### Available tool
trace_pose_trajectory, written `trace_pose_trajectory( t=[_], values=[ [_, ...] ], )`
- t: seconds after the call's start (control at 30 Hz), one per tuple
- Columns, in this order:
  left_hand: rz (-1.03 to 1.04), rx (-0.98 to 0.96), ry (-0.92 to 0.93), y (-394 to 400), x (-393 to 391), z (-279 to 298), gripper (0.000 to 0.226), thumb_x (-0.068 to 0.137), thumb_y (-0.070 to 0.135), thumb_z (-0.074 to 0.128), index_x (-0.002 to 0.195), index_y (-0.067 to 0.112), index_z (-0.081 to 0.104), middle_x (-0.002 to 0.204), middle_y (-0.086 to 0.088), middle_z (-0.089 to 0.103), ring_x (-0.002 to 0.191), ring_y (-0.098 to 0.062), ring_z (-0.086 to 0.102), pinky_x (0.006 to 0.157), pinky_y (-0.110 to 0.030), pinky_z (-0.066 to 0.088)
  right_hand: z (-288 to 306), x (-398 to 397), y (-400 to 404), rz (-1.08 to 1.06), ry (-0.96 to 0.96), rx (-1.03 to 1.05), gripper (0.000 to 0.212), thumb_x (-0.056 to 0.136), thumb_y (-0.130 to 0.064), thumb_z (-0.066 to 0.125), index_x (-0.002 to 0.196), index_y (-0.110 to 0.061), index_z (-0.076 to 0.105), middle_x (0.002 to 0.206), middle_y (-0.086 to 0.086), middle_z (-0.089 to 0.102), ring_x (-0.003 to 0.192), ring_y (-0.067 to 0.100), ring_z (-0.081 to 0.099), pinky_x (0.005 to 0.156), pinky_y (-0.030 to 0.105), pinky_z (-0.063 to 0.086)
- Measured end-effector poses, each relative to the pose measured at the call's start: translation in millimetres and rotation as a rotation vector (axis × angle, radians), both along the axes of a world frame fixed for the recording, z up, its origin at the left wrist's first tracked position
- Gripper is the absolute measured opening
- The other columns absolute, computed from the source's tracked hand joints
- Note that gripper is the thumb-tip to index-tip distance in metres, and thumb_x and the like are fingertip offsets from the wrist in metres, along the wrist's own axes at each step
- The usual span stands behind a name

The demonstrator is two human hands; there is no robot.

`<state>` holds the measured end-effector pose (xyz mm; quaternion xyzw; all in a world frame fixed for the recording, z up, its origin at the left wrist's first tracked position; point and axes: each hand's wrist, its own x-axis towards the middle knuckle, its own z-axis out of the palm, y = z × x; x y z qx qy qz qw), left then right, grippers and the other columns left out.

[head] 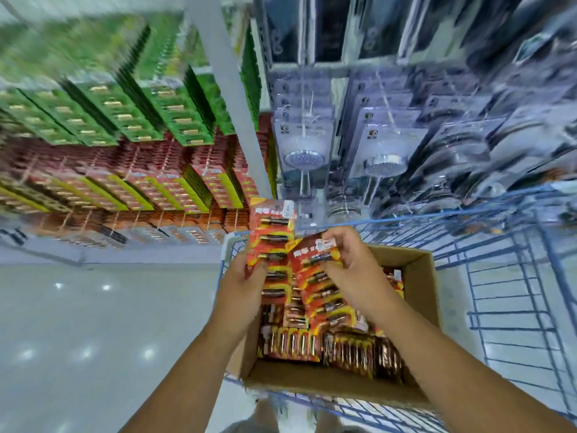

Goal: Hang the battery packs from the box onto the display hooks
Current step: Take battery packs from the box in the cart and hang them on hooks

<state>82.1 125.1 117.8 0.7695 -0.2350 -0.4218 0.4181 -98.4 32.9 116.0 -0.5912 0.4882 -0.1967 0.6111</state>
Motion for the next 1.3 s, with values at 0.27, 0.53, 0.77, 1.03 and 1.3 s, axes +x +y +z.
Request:
trace_pose_trajectory(
  t=[0.27, 0.53, 0.77, 1.03, 1.3],
  values=[
    [0.17, -0.164, 0.012, 43, 72, 83, 0.018, 0.109, 0.023, 0.051, 0.112, 0.03, 0.068, 0.096, 0.009, 0.08, 0.085, -0.011, 0.078, 0.066, -0.027, 0.062, 85, 103, 5, -0.026, -0.192, -0.025, 0.055, 0.093, 0.007, 0.068, 0.116, -0.04, 0.047, 0.111, -0.006, 0.07, 0.092, 0.004, 0.071, 0.079, 0.027, 0.053],
    [0.312, -0.297, -0.033, 147, 237, 126, 0.022, 0.109, 0.027, 0.051, 0.116, 0.04, 0.067, 0.101, 0.015, 0.078, 0.088, -0.002, 0.076, 0.067, -0.02, 0.059, 141, 285, 93, 0.073, -0.205, -0.06, 0.048, 0.093, 0.0, 0.073, 0.119, -0.037, 0.055, 0.11, 0.001, 0.072, 0.097, 0.013, 0.071, 0.091, 0.042, 0.059],
    [0.396, -0.379, -0.021, 263, 405, 162, 0.019, 0.107, 0.025, 0.054, 0.112, 0.039, 0.066, 0.1, 0.009, 0.078, 0.083, -0.005, 0.076, 0.066, -0.023, 0.059, 179, 454, 196, 0.147, -0.169, -0.089, 0.016, 0.099, -0.009, 0.068, 0.102, -0.023, 0.074, 0.091, -0.004, 0.081, 0.088, 0.02, 0.078, 0.084, 0.046, 0.062],
    [0.451, -0.48, 0.074, 327, 529, 205, 0.026, 0.107, 0.009, 0.053, 0.123, 0.025, 0.065, 0.1, -0.001, 0.081, 0.087, -0.022, 0.08, 0.061, -0.031, 0.062, 223, 583, 243, 0.182, -0.257, -0.05, 0.02, 0.098, -0.016, 0.07, 0.092, -0.03, 0.082, 0.097, 0.01, 0.081, 0.095, 0.038, 0.077, 0.094, 0.065, 0.057],
    [0.412, -0.544, 0.017, 292, 624, 224, 0.033, 0.103, 0.036, 0.061, 0.135, 0.026, 0.059, 0.117, -0.002, 0.078, 0.103, -0.026, 0.077, 0.088, -0.051, 0.062, 238, 678, 212, 0.188, -0.348, -0.023, 0.024, 0.101, -0.02, 0.068, 0.087, -0.033, 0.083, 0.099, 0.0, 0.082, 0.099, 0.028, 0.077, 0.103, 0.058, 0.054]
  ],
)
